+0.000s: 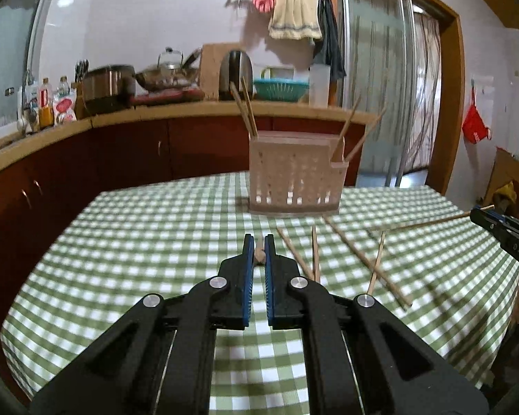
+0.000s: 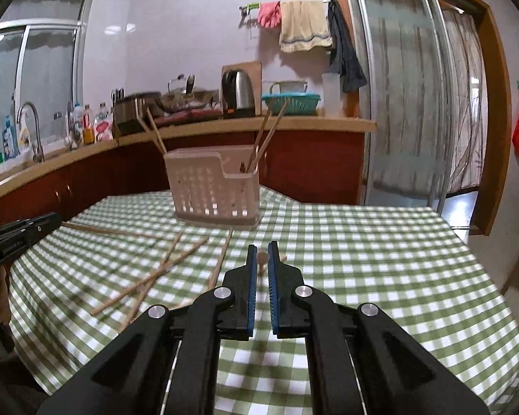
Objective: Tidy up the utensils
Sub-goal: 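Lift the chopsticks upright and carry them over the beige caddy with both grippers, then open both grippers to drop the chopsticks into the beige caddy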
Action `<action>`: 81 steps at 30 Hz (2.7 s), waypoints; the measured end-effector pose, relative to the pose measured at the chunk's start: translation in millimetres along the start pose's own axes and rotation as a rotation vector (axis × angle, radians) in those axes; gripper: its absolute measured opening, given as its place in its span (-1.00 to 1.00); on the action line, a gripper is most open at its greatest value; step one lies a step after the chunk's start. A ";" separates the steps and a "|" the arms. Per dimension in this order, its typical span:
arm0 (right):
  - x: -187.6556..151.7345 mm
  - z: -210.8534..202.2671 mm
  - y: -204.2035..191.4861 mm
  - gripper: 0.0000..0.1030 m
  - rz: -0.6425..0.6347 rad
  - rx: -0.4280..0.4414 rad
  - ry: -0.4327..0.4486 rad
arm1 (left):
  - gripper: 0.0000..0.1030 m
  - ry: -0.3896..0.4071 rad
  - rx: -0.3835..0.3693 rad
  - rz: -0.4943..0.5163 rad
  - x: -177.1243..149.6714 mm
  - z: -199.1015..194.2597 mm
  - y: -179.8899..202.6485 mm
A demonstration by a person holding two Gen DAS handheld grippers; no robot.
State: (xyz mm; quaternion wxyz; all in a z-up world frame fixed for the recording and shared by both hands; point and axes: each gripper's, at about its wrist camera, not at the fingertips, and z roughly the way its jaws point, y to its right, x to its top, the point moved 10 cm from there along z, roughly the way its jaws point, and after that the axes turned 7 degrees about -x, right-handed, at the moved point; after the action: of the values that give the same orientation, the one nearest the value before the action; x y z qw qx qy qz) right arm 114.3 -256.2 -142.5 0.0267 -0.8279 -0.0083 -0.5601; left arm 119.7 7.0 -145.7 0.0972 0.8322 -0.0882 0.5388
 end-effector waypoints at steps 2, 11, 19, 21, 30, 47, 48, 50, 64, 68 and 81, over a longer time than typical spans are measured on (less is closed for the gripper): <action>9.6 -4.5 0.6 -0.86 -0.001 0.000 0.017 | -0.87 0.016 -0.006 -0.003 10.4 -4.2 -0.3; 42.2 12.6 -4.3 -0.86 -0.012 0.026 0.022 | -0.87 0.038 -0.030 0.012 49.3 -5.5 -3.4; 65.6 38.9 -16.0 -0.86 -0.048 0.050 0.022 | -0.87 0.025 -0.049 0.030 70.4 15.5 -7.7; 71.8 45.1 -19.5 -0.86 -0.059 0.050 0.027 | -0.87 0.024 -0.053 0.035 74.7 20.3 -9.5; 89.2 65.7 -25.7 -0.86 -0.046 0.058 0.034 | -0.87 0.020 -0.086 0.016 94.6 41.6 -17.5; 197.5 51.9 -36.3 -0.86 -0.008 0.140 0.224 | -0.87 0.197 -0.172 0.106 205.1 28.1 13.9; 205.4 54.7 -38.0 -0.86 -0.008 0.142 0.237 | -0.87 0.213 -0.171 0.108 213.5 30.4 14.7; 218.1 61.8 -41.3 -0.86 -0.007 0.145 0.257 | -0.87 0.240 -0.165 0.109 228.4 35.8 15.0; 221.5 137.1 -60.5 -0.86 0.006 0.151 0.242 | -0.87 0.294 -0.105 0.089 249.8 108.1 4.0; 197.2 161.1 -64.6 -0.87 -0.010 0.135 0.190 | -0.87 0.244 -0.107 0.060 227.2 135.9 -2.7; 161.8 174.0 -68.6 -0.39 -0.045 0.106 0.117 | -0.12 0.121 -0.120 0.023 172.7 173.8 -5.6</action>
State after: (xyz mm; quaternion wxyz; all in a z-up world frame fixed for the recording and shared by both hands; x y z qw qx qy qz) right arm 332.8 -181.0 -54.5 0.0582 -0.7908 -0.0549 -0.6069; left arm 343.8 -39.5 -57.9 0.1456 0.7897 -0.1239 0.5829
